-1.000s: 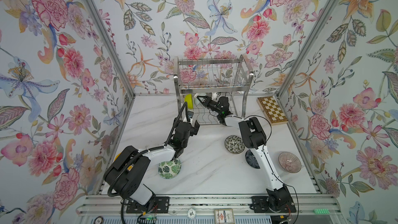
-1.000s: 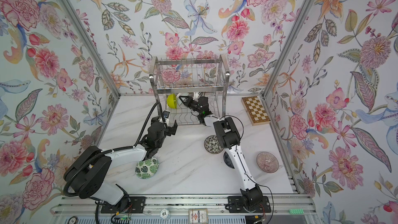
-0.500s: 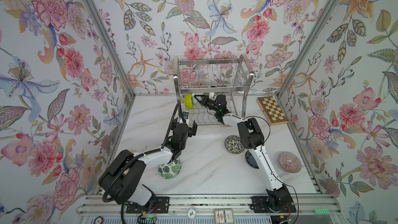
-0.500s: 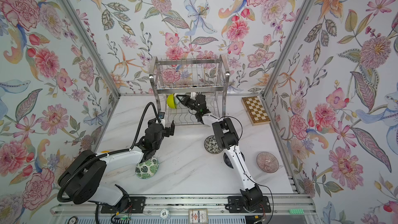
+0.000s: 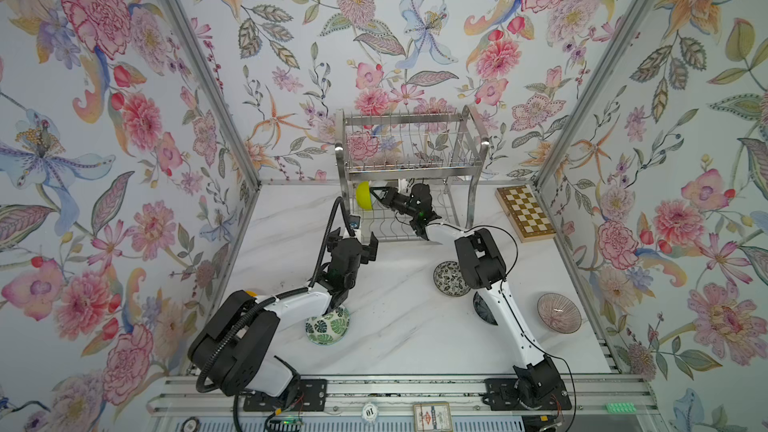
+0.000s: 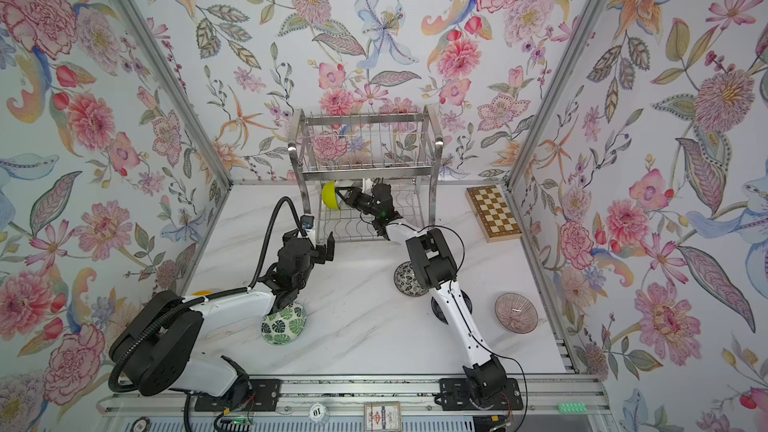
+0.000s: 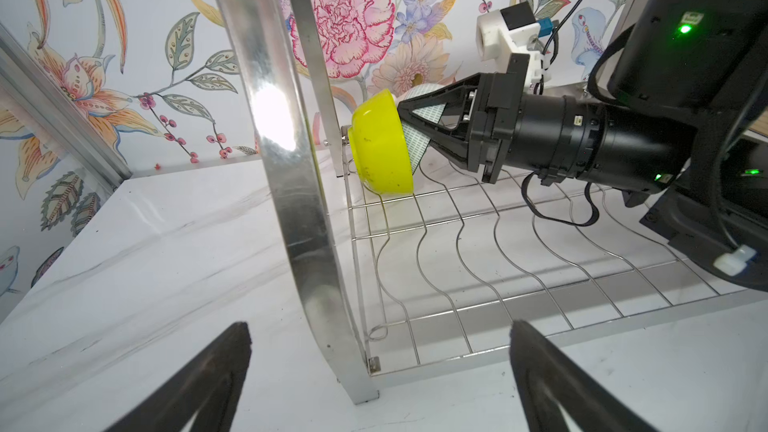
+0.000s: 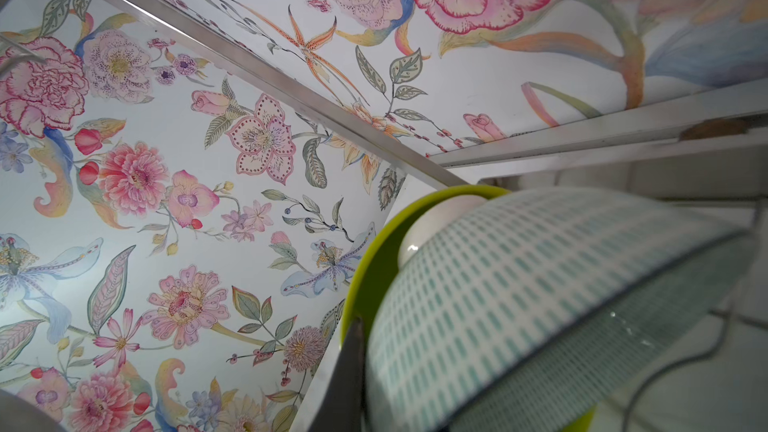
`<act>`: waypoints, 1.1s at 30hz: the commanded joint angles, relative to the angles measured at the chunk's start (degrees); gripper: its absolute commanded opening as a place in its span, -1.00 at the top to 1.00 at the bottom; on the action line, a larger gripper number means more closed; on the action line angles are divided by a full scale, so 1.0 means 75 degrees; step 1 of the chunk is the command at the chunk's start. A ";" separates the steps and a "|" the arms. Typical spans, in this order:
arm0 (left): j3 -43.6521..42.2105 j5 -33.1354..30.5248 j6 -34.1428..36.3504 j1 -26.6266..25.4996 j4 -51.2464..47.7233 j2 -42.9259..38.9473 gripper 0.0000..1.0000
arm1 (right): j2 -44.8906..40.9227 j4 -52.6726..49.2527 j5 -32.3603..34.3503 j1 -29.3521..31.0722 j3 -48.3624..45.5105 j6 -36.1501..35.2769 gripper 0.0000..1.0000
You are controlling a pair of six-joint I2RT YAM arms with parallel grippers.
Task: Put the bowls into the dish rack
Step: 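Slide the pale green bowl against the lime-green bowl with the right gripper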
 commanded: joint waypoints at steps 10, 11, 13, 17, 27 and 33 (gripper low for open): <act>-0.0133 -0.0012 -0.0188 0.0108 0.0009 -0.0161 -0.98 | -0.0617 -0.1809 0.0437 -0.0090 -0.0133 -0.1301 0.94; -0.0130 -0.0001 -0.0197 0.0103 0.0005 -0.0159 -0.98 | -0.0627 -0.1859 0.0437 -0.0090 -0.0121 -0.1340 0.93; -0.0137 0.0011 -0.0201 0.0098 0.0005 -0.0150 -0.98 | -0.0647 -0.1941 0.0459 -0.0101 -0.0107 -0.1386 0.88; -0.0138 -0.0012 -0.0194 0.0109 0.0005 -0.0150 -0.98 | -0.0676 -0.2132 0.0519 -0.0100 -0.0063 -0.1510 0.86; -0.0146 0.0021 -0.0188 0.0109 0.0011 -0.0161 -0.98 | -0.0659 -0.2405 0.0508 -0.0113 0.0151 -0.1588 0.72; -0.0152 0.0000 -0.0188 0.0109 0.0040 -0.0173 -0.98 | -0.0688 -0.2458 0.0520 -0.0101 0.0163 -0.1612 0.63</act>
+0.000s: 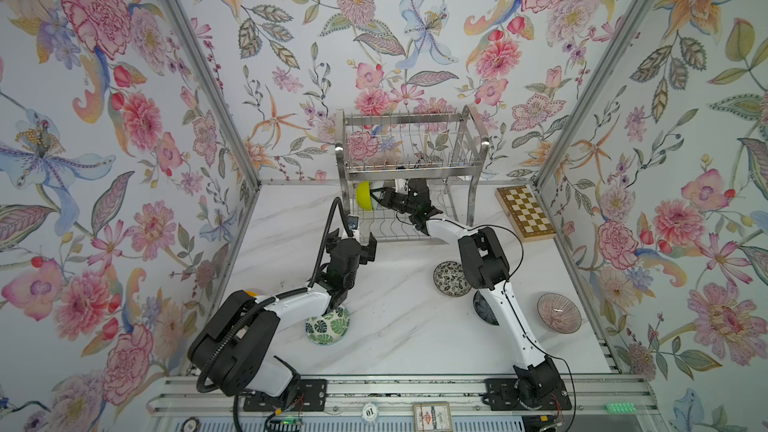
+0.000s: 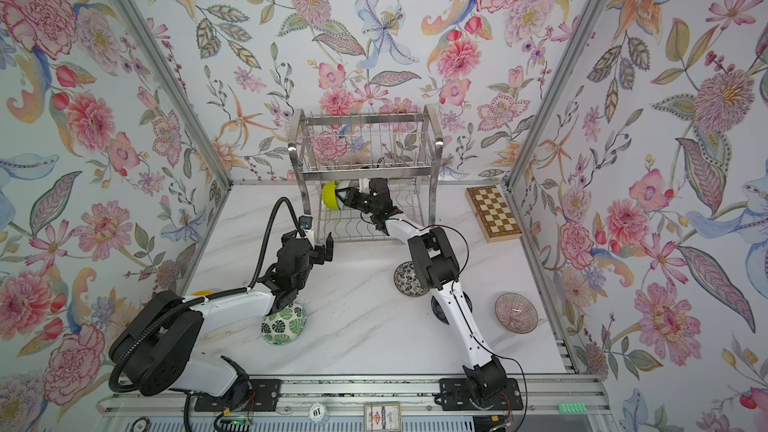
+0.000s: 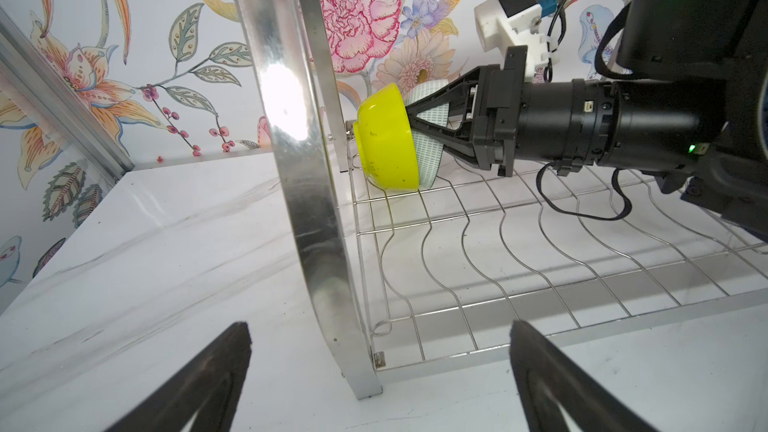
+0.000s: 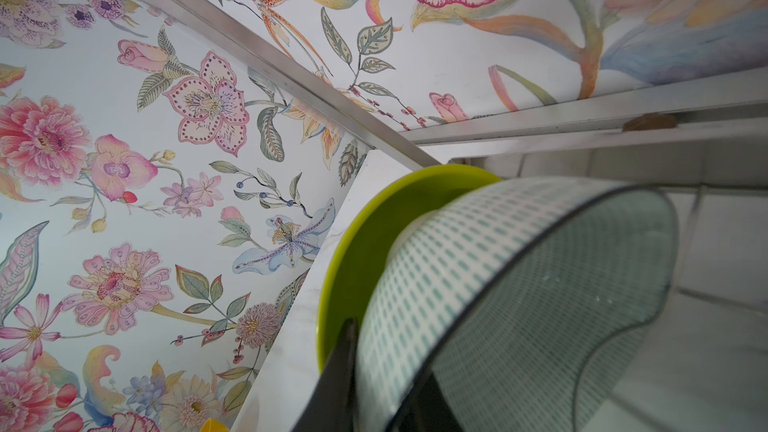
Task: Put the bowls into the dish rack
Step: 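Slide the pale green bowl against the lime-green bowl with the right gripper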
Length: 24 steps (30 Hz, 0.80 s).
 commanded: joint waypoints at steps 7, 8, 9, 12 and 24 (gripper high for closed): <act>-0.0108 0.0002 -0.0104 0.0062 0.0041 -0.0171 -0.98 | -0.0273 -0.0620 0.0350 -0.0171 0.0081 -0.0161 0.57; -0.0096 0.0007 -0.0109 0.0062 0.0045 -0.0170 -0.98 | -0.0284 -0.0620 0.0351 -0.0171 0.0087 -0.0172 0.56; -0.0086 0.0018 -0.0110 0.0062 0.0043 -0.0170 -0.98 | -0.0301 -0.0617 0.0360 -0.0172 0.0093 -0.0174 0.54; -0.0093 0.0008 -0.0109 0.0062 0.0057 -0.0162 -0.98 | -0.0324 -0.0705 0.0373 -0.0183 0.0129 -0.0215 0.53; -0.0127 0.0032 -0.0144 0.0051 0.0067 -0.0197 -0.98 | -0.0267 -0.1379 0.0431 -0.0192 0.0560 -0.0476 0.50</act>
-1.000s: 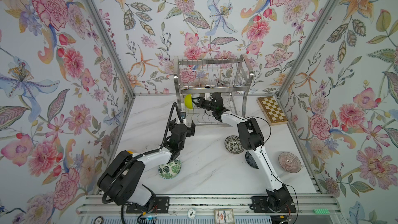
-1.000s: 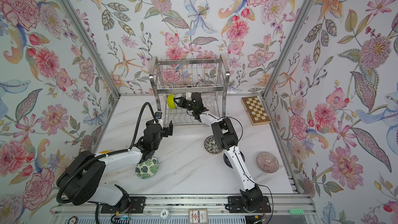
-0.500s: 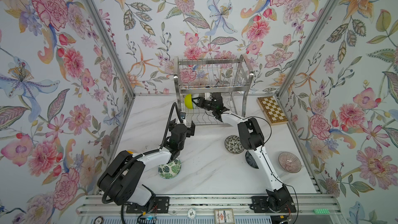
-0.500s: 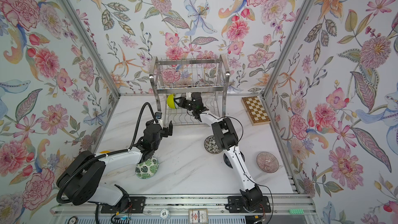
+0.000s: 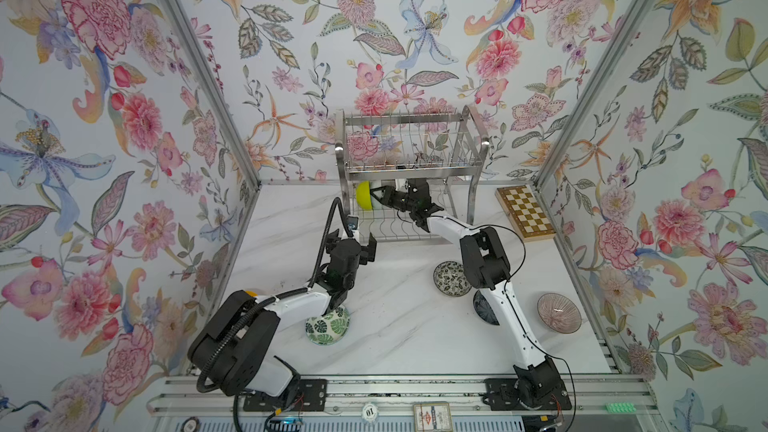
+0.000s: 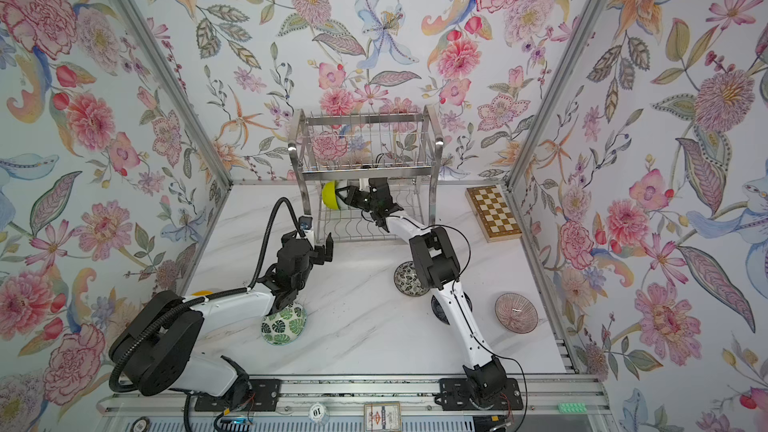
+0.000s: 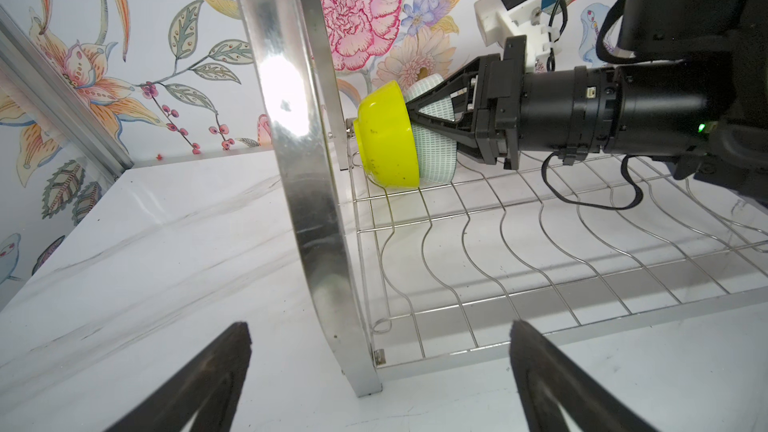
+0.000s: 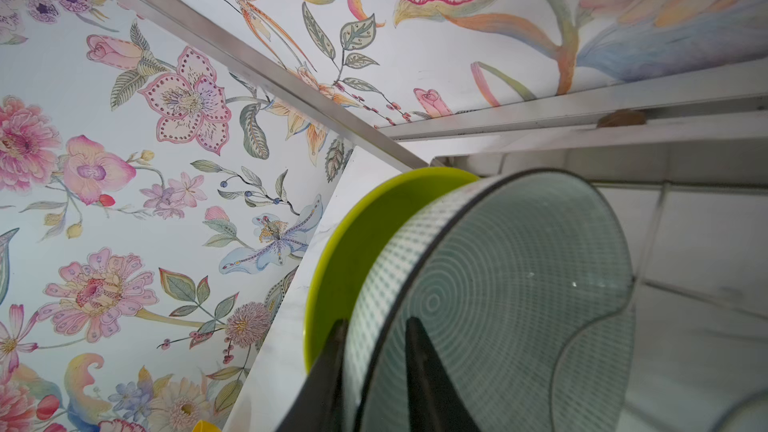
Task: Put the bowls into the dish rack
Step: 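Slide the pale green bowl against the lime-green bowl with the right gripper, then open the right gripper and pull it back out of the rack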
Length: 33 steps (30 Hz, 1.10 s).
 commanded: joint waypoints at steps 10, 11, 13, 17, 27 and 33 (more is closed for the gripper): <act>-0.0095 0.0043 -0.0139 0.0062 0.0088 -0.0220 -0.98 | -0.0196 -0.0882 0.0327 -0.0136 0.0512 -0.0323 0.46; -0.0097 0.0040 -0.0149 0.0062 0.0079 -0.0223 -0.98 | -0.0203 -0.0904 0.0316 -0.0136 0.0525 -0.0338 0.45; -0.0089 0.0044 -0.0153 0.0064 0.0050 -0.0241 -0.98 | -0.0240 -0.0944 0.0316 -0.0136 0.0530 -0.0340 0.44; -0.0088 0.0032 -0.0153 0.0062 0.0026 -0.0293 -0.98 | -0.0339 -0.1029 0.0292 -0.0125 0.0526 -0.0360 0.38; -0.0077 0.0059 -0.0232 0.0043 -0.0062 -0.0438 -0.98 | -0.0806 -0.1089 0.0331 -0.0090 0.0085 -0.0526 0.20; -0.0077 0.0032 -0.0198 0.0040 -0.0062 -0.0504 -0.98 | -0.1052 -0.1113 0.0336 -0.0069 -0.0186 -0.0606 0.11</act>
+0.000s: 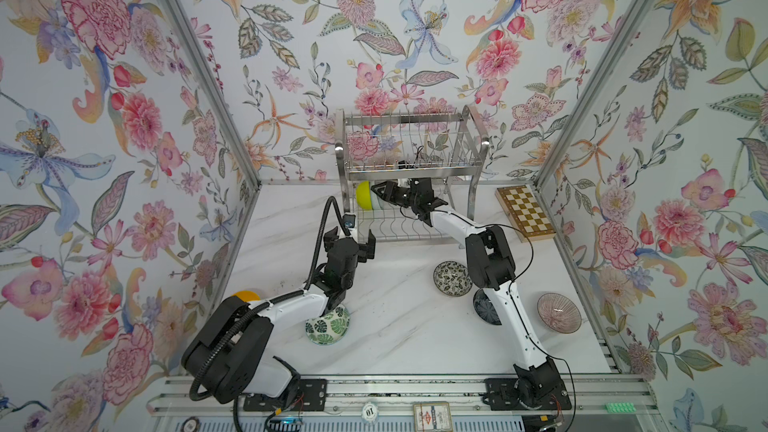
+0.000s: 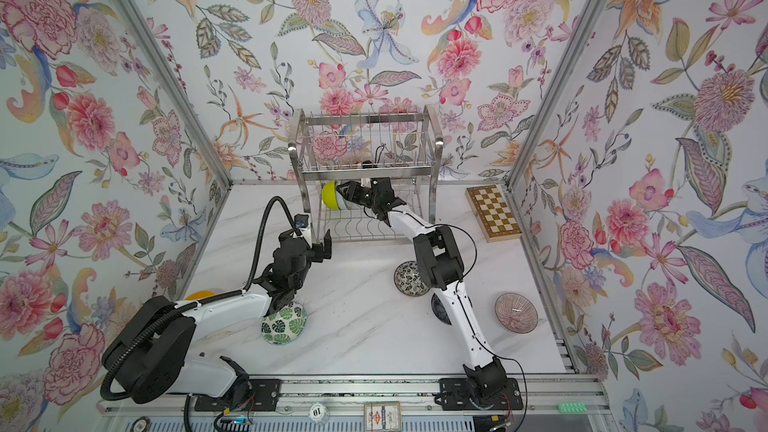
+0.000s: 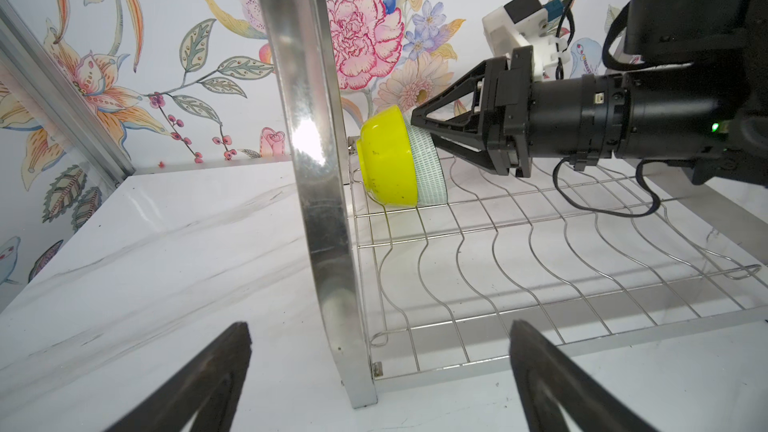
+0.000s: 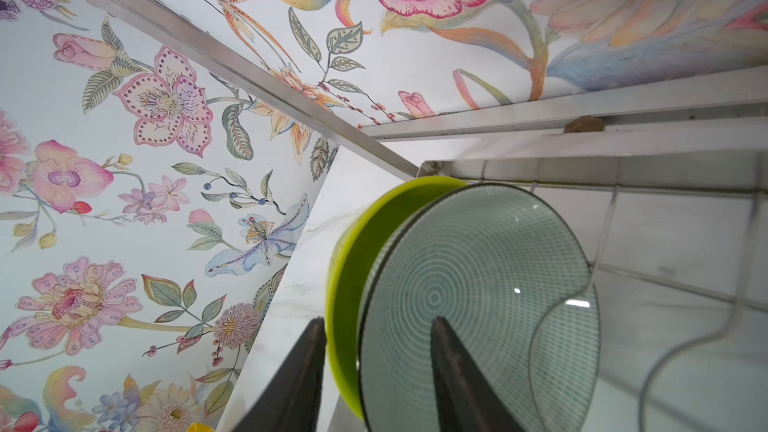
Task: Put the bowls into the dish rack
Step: 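Open the right gripper and pull it back out of the rack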
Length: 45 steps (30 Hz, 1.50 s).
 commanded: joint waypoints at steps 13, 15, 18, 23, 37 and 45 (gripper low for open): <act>0.0026 -0.0338 -0.0221 0.0050 -0.0449 -0.0315 -0.98 | -0.1849 0.0929 0.0376 -0.0049 -0.2380 -0.0363 -0.09; 0.0074 -0.0380 -0.0275 0.0041 -0.0697 -0.0368 -0.98 | -0.2163 0.0992 0.0493 -0.0043 -0.2829 -0.0533 -0.12; 0.0142 -0.0491 -0.0468 0.0044 -0.1123 -0.0473 -0.98 | -0.2644 0.1151 0.0667 -0.0058 -0.3482 -0.0754 -0.16; 0.0059 -0.0791 -0.0726 0.0040 -0.1742 -0.0778 -0.98 | -0.3373 0.1546 0.0791 -0.0096 -0.4643 -0.0850 -0.27; -0.0118 -0.1331 -0.1220 0.0051 -0.3712 -0.1957 -0.98 | -0.5001 0.1605 0.1351 -0.0020 -0.6661 -0.1402 -0.91; 0.0161 -0.1195 -0.1687 0.0056 -0.5284 -0.2527 -0.98 | -0.5960 0.0999 0.1974 0.0170 -0.7370 -0.2091 -0.97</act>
